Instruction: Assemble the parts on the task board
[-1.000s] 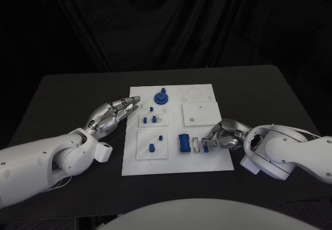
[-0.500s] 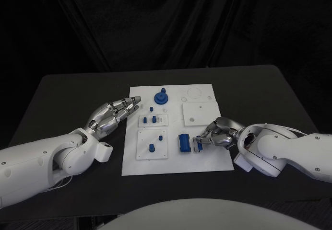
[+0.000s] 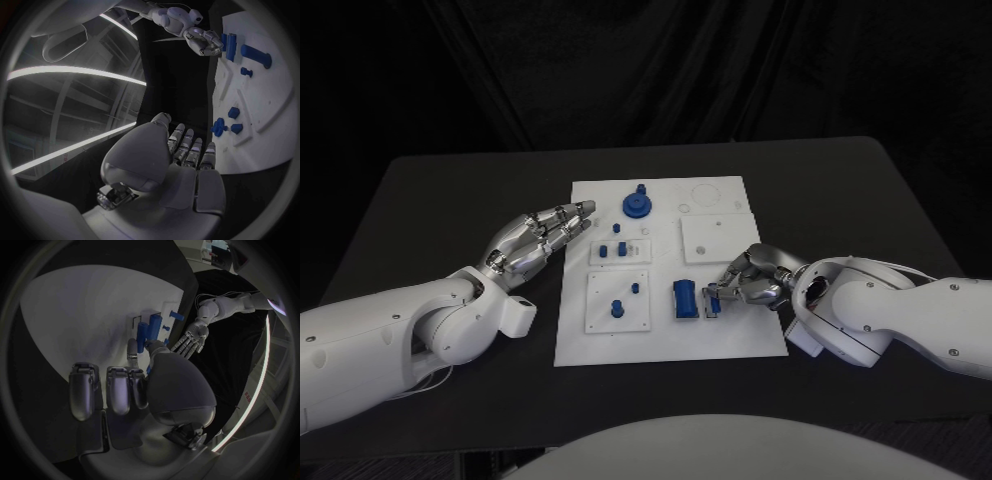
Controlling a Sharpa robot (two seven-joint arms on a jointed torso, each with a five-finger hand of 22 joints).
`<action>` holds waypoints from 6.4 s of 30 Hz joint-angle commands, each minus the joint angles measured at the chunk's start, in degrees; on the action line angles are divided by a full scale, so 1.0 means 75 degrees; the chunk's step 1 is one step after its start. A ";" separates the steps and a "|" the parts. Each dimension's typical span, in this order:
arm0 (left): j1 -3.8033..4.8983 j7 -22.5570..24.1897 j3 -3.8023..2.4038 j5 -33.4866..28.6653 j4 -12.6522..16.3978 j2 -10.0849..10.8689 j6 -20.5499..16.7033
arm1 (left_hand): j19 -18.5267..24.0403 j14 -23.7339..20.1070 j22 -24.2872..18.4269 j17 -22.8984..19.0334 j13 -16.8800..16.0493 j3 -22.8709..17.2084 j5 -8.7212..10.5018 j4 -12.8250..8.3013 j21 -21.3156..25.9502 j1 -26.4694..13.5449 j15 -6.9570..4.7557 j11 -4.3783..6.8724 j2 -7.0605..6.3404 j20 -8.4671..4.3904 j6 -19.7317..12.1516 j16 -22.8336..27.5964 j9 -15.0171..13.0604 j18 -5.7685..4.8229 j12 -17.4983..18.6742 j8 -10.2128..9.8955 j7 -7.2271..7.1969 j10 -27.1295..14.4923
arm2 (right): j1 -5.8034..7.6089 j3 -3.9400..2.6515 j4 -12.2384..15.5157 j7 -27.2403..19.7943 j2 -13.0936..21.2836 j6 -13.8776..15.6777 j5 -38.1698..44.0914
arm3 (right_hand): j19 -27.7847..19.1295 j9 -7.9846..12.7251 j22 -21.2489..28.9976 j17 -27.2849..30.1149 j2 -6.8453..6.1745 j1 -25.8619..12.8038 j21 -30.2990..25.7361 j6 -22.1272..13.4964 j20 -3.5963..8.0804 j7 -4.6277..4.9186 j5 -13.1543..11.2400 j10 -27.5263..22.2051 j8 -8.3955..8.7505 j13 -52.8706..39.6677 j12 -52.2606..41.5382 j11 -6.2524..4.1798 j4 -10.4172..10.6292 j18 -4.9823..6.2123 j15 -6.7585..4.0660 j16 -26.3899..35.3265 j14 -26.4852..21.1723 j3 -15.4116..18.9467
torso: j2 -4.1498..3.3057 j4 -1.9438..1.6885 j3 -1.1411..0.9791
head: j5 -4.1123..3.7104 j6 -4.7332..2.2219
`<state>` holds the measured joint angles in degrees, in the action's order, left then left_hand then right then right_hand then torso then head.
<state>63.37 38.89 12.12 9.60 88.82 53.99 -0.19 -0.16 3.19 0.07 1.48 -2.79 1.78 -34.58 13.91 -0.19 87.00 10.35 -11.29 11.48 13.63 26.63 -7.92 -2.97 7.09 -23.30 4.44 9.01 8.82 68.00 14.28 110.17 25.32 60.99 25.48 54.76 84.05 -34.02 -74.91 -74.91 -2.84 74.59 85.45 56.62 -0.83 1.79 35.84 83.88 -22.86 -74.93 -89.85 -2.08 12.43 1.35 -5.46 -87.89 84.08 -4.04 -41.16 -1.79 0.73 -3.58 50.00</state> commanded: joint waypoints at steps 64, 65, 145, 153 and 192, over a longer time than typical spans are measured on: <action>-0.0061 0.0322 -0.0004 -0.0011 -0.0032 0.0008 0.0150 | 0.0022 -0.0005 -0.0010 0.0015 -0.0008 -0.0075 -0.0028 0.0005 0.0025 0.0075 0.0078 -0.0050 0.0005 0.0080 0.0024 -0.0085 -0.0002 0.0040 -0.0022 0.0025 0.0310 0.0033 | -0.0052 0.0004 0.0557 0.0279 0.0550 -0.0699 0.1431 | 0.0456 -0.1332 -0.1732 -0.1037 0.0151 -0.0508 -0.0154 -0.0438 0.0090 -0.0143 -0.3155 0.0816 -0.1759 -0.2009 -0.0021 -0.0155 0.0527 0.0032 -0.0125 0.0082 0.0609 0.1106 | -0.0012 0.0026 -0.0013 | 0.0085 -0.0001; -0.0061 0.0321 -0.0004 -0.0011 -0.0032 0.0009 0.0151 | 0.0022 -0.0005 -0.0010 0.0015 -0.0008 -0.0075 -0.0028 0.0005 0.0025 0.0075 0.0078 -0.0050 0.0005 0.0080 0.0024 -0.0085 -0.0002 0.0040 -0.0022 0.0025 0.0310 0.0033 | -0.0054 0.0004 0.0555 0.0323 0.0544 -0.0763 0.1440 | 0.0452 -0.1475 -0.1729 -0.1028 0.0155 -0.0534 -0.0164 -0.0469 0.0113 -0.0173 -0.3254 0.0816 -0.1914 -0.2009 -0.0021 -0.0176 0.0531 0.0034 -0.0150 0.0086 0.0608 0.1134 | -0.0011 0.0026 -0.0010 | 0.0091 -0.0001; -0.0103 0.0366 -0.0005 -0.0011 -0.0060 -0.0025 0.0142 | 0.0022 0.0002 -0.0010 0.0017 -0.0016 -0.0157 -0.0059 -0.0015 0.0025 0.0087 0.0112 -0.0090 -0.0004 0.0115 0.0076 -0.0114 -0.0007 0.0035 -0.0077 0.0036 0.0339 0.0092 | -0.0173 0.0001 0.0183 0.0007 0.0256 -0.0875 0.1531 | 0.0402 -0.2593 -0.1688 -0.0804 0.0342 0.0818 -0.0312 -0.0684 0.0294 -0.0390 -0.3062 0.0816 -0.2680 -0.2009 -0.0021 -0.0368 -0.0016 0.0063 -0.0324 0.0194 0.0571 0.1013 | -0.0014 0.0003 -0.0003 | 0.0153 -0.0001; -0.0101 0.0650 -0.0007 -0.0011 0.0065 0.0011 -0.0252 | 0.0022 -0.0112 -0.0010 -0.0007 0.0005 -0.0304 -0.0101 -0.0084 0.0025 0.0087 -0.0065 0.0133 -0.0176 0.0143 0.0027 0.0003 0.0000 0.0227 0.0136 0.0013 0.0242 -0.0057 | -0.0128 -0.0008 0.0432 -0.0976 0.0689 0.0134 0.1336 | 0.0397 -0.2381 -0.1683 -0.0752 0.0414 0.1178 -0.0331 -0.0660 0.0282 -0.0362 -0.1786 0.0816 -0.2354 -0.2009 -0.0021 -0.0353 -0.0009 0.0068 -0.0310 0.0217 0.0560 0.0835 | -0.0009 0.0004 -0.0004 | 0.0210 -0.0001; 0.0080 0.1698 -0.0008 -0.0011 -0.0222 -0.0545 -0.1011 | 0.0022 -0.0376 -0.0010 -0.0099 0.0081 0.0433 0.0386 0.0387 0.0025 -0.1122 -0.0703 0.0838 0.0088 -0.0645 -0.0902 0.0537 0.0106 0.0079 0.0794 -0.0306 -0.0345 -0.0641 | -0.0027 0.0001 -0.2212 -0.8009 -0.0123 -0.0739 -0.4860 | -1.0695 0.3696 0.8962 0.9647 0.1450 -0.1922 -1.1259 -0.5311 -0.2140 -0.0641 -0.2417 -1.0068 0.2469 0.8805 0.9599 0.1222 0.0575 0.0295 0.2229 1.0238 -1.0266 0.1813 | 0.0915 0.0165 -0.0179 | 0.0634 -0.0001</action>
<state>63.88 38.89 12.11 9.44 87.19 50.11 -7.72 -0.04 0.34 0.07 0.81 -2.26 4.73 -31.90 16.84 -0.19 78.92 5.40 -5.27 11.71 8.99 20.22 -4.19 -2.22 7.03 -17.69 2.31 6.51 4.05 67.98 14.33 93.75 -29.76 60.05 23.16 20.67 4.16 -6.47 -8.04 -2.70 7.61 60.10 1.22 17.02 -16.80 -2.70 17.92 8.61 -4.48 -9.07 -18.15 7.40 16.74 3.98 11.42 -11.34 7.36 9.54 -35.03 -1.03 -0.31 1.04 50.00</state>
